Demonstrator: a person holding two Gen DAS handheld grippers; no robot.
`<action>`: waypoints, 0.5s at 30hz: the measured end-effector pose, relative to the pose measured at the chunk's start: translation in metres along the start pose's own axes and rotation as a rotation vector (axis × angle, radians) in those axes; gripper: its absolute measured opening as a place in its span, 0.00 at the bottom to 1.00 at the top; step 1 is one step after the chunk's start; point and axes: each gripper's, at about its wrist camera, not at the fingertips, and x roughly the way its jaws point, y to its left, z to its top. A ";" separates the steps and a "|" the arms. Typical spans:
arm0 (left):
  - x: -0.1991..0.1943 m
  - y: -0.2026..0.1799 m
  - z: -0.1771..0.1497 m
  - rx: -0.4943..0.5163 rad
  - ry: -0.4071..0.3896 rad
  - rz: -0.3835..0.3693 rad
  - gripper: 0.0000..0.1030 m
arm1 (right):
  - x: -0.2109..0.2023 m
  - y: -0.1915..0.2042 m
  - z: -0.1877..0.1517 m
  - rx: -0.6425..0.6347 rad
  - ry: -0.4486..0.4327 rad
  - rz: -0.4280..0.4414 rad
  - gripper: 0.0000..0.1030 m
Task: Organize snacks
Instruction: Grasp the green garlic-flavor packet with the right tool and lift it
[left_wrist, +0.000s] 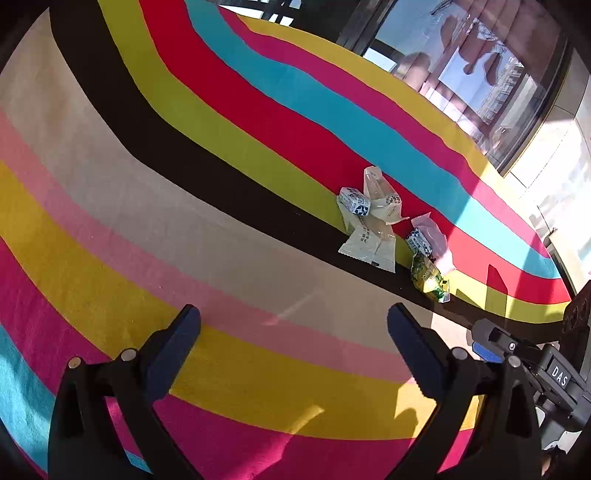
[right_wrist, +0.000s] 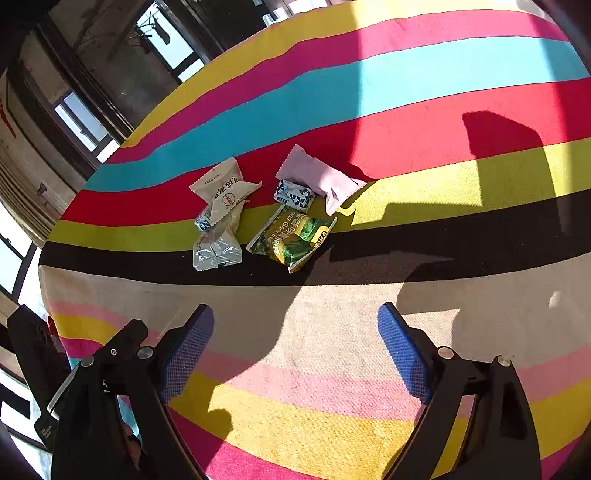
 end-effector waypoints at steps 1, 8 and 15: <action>0.000 0.000 0.001 -0.001 0.000 -0.002 0.98 | 0.010 0.004 0.008 0.016 0.001 -0.017 0.85; -0.005 0.003 0.002 -0.004 -0.003 -0.009 0.98 | 0.061 0.042 0.043 0.065 -0.006 -0.284 0.75; -0.008 0.007 0.001 -0.016 -0.009 -0.023 0.98 | 0.075 0.072 0.027 -0.095 -0.039 -0.450 0.48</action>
